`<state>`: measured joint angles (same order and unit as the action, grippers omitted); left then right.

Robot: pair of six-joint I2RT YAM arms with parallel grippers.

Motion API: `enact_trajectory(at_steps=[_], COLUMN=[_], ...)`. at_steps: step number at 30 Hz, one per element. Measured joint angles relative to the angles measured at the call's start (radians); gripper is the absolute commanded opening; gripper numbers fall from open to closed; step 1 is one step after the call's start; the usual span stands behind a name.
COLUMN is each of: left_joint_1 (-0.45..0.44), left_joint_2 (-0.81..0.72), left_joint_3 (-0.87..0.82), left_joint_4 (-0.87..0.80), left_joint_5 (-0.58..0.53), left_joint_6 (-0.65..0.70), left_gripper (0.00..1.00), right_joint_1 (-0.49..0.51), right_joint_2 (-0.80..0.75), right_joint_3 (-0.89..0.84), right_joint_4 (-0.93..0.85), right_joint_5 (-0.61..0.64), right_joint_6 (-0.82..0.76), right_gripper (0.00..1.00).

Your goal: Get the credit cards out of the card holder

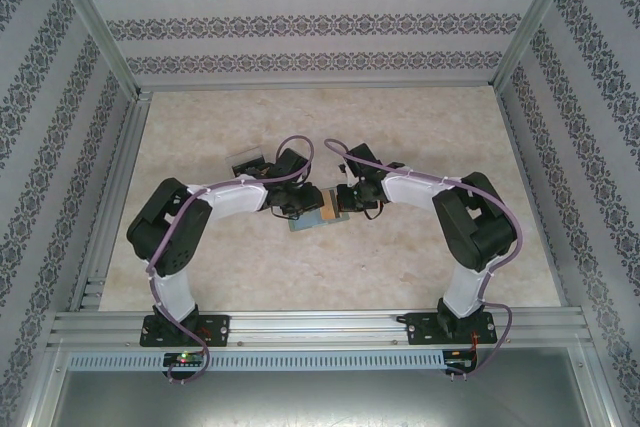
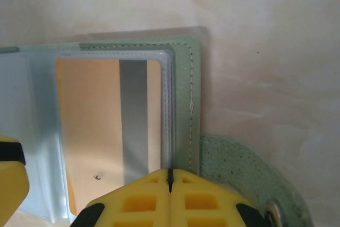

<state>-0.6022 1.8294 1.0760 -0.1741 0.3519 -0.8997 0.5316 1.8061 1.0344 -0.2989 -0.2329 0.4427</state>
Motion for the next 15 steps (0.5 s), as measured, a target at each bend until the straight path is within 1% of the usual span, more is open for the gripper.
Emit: enact_trajectory(at_steps=[15], left_joint_1=[0.0], left_joint_2=[0.031], left_joint_3=[0.011], left_joint_4=[0.001], left_joint_5=[0.032], left_joint_6=[0.0], left_gripper=[0.24], right_joint_1=[0.001], right_joint_2=[0.005], right_joint_3=[0.0], right_joint_4=[0.013], right_joint_5=[-0.02], right_joint_6=[0.0], right_gripper=[0.06])
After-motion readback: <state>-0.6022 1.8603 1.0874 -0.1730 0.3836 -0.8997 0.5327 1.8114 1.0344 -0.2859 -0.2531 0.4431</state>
